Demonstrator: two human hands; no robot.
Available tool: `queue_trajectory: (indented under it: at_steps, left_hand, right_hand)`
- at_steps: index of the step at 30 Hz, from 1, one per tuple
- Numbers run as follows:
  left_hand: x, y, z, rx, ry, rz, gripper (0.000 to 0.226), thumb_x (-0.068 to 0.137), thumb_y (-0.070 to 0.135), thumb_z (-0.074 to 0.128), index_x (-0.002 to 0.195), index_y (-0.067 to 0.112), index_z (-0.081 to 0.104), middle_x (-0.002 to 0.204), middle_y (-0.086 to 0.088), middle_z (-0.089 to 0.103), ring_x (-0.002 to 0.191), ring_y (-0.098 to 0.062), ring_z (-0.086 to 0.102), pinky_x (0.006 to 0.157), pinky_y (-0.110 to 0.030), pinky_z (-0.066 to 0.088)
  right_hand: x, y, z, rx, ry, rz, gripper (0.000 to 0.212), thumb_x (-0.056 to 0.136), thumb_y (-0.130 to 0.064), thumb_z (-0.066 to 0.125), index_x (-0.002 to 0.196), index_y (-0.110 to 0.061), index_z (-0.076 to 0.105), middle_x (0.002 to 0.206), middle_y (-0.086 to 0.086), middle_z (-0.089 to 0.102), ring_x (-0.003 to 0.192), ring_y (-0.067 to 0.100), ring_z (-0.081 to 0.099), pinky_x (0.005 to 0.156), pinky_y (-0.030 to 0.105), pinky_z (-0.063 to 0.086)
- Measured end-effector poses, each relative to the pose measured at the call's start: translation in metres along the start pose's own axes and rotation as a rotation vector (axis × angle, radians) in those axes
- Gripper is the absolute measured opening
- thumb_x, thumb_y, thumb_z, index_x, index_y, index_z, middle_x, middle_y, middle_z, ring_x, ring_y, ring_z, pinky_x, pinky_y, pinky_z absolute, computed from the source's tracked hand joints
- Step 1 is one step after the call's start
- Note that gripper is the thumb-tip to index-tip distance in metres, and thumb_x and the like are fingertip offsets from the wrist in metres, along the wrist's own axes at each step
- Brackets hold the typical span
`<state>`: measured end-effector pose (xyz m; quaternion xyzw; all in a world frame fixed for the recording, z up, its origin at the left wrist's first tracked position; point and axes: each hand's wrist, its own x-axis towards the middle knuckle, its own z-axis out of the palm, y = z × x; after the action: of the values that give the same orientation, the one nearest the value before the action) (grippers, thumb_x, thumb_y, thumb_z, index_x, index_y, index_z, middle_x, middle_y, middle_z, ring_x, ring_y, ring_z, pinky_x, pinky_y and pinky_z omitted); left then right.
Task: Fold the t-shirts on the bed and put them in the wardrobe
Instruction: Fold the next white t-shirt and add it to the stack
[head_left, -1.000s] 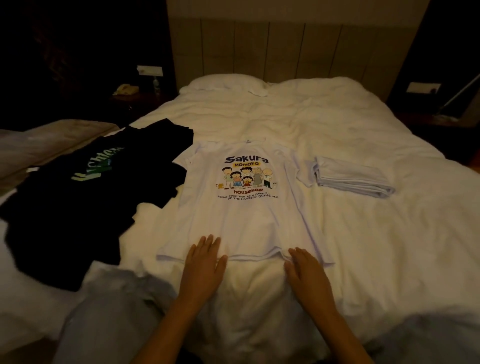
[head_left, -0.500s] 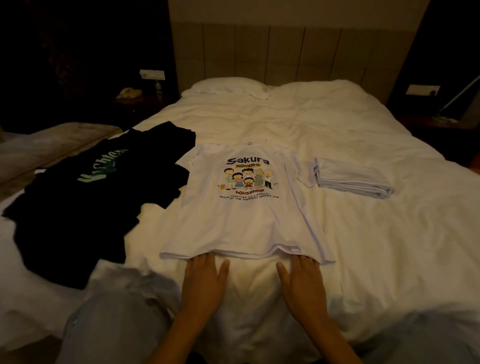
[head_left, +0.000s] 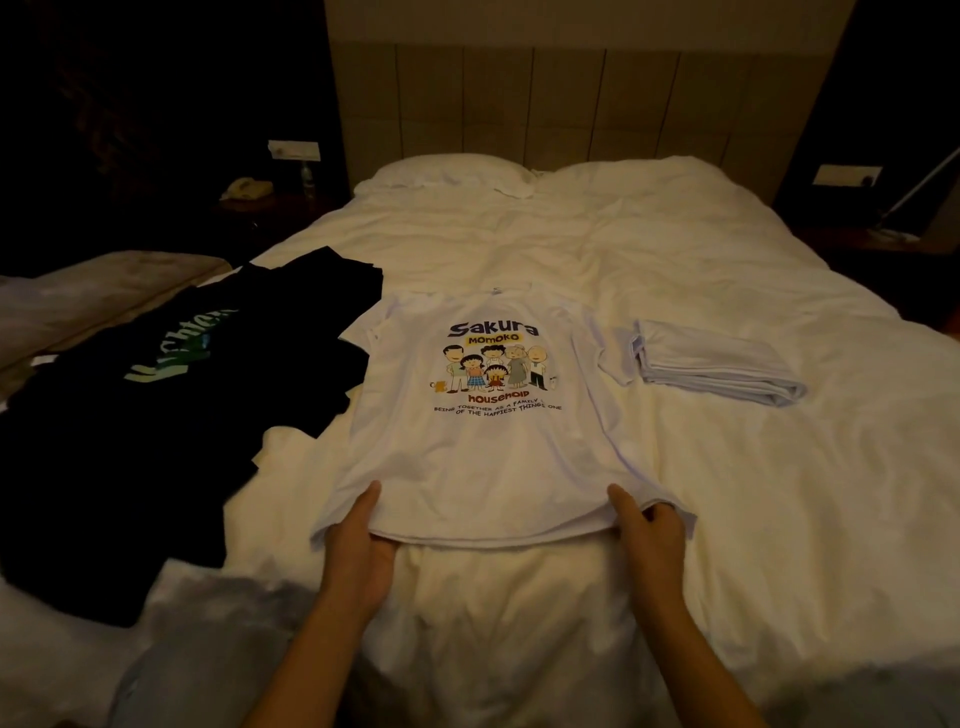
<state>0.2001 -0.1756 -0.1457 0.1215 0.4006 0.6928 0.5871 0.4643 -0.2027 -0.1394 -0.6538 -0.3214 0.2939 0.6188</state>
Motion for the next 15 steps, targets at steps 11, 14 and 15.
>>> queue_trajectory:
  at_steps: [11, 14, 15]
  left_hand:
    - [0.011, 0.023, -0.01, -0.18, -0.045, -0.03, 0.038, 0.102, 0.036, 0.04, 0.13, 0.014, 0.055, 0.113, -0.005, 0.071, 0.094, -0.021, 0.071, 0.068, -0.035, 0.061]
    - [0.009, 0.017, -0.017, -0.151, 0.026, -0.059, 0.032, 0.103, 0.022, 0.045, 0.133, 0.013, 0.052, 0.116, -0.008, 0.065, 0.105, -0.026, 0.063, 0.065, -0.037, 0.061]
    - [0.009, 0.015, -0.021, -0.132, 0.048, -0.058, 0.027, 0.102, 0.017, 0.045, 0.128, 0.015, 0.054, 0.116, -0.008, 0.064, 0.11, -0.027, 0.06, 0.066, -0.039, 0.061]
  right_hand:
    - [0.028, 0.006, -0.028, 0.283, 0.176, 0.107, 0.033, 0.095, -0.008, 0.057, 0.128, -0.005, 0.058, 0.117, 0.015, 0.064, 0.102, 0.034, 0.063, 0.088, 0.048, 0.055]
    - [0.022, 0.007, -0.033, 0.316, 0.201, 0.199, 0.034, 0.096, -0.004, 0.052, 0.129, 0.0, 0.056, 0.115, 0.018, 0.061, 0.099, 0.033, 0.061, 0.074, 0.041, 0.058]
    - [0.019, 0.009, -0.034, 0.34, 0.212, 0.246, 0.034, 0.095, -0.003, 0.052, 0.129, 0.003, 0.055, 0.112, 0.019, 0.06, 0.097, 0.033, 0.06, 0.066, 0.036, 0.059]
